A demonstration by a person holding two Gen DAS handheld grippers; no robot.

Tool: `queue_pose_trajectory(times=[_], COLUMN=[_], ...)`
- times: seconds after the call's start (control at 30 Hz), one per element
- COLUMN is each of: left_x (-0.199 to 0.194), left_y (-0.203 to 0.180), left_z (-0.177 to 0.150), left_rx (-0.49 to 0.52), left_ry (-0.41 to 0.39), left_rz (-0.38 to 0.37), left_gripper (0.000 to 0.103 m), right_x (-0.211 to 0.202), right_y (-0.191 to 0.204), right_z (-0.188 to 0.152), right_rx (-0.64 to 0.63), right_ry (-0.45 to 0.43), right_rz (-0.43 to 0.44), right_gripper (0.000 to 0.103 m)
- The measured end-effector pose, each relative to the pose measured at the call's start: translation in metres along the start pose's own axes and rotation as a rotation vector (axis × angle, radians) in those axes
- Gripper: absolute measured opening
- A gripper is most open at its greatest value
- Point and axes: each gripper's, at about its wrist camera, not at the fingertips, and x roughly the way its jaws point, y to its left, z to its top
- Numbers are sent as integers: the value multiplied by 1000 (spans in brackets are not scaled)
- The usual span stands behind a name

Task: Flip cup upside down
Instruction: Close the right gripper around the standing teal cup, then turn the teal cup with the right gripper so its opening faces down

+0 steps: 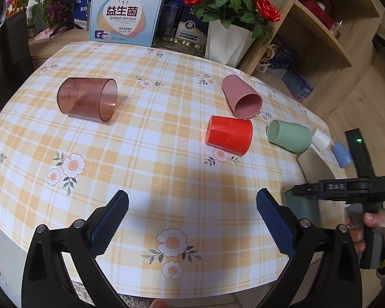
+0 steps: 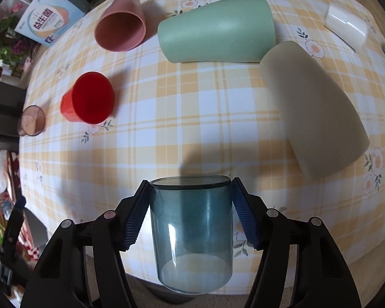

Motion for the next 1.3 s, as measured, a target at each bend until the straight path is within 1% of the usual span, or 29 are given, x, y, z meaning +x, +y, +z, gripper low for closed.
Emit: queue_pose_trajectory(times=[0.13, 0.3, 0.5, 0.63, 0.73, 0.9, 0.97, 1.07, 1.3], left_x=[1, -3, -7, -9, -9, -10, -10, -11, -10], left_y=[-2, -7, -19, -26, -30, -31, -29, -27, -24], left_z=[-4, -7, -11, -13, -13, -13, -13, -12, -11], left_rx=[8, 15, 33, 45, 52, 59, 54, 50, 48], left_ry=[8, 7, 0, -3, -2, -5, -8, -15, -13], left_rz=[39, 42, 33, 24, 22, 25, 32, 38, 42], left_gripper=[97, 97, 97, 97, 97, 97, 97, 97, 97], right_x=[-15, -37, -57, -65, -69, -72, -71, -69, -61], right_y=[-4, -9, -25, -30, -29, -23, -20, -16, -11], right_z=[-19, -50, -86, -100, -102, -95, -89, -83, -78], right_rx=[-20, -74, -91, -94, -115, -156, -170, -183, -195], right_ry=[-76, -190, -271, -315, -342, -385, -397, -404, -372], right_rz=[18, 22, 62, 44, 18, -49, -91, -118, -165], right_gripper=[62, 62, 62, 61, 61, 61, 61, 61, 61])
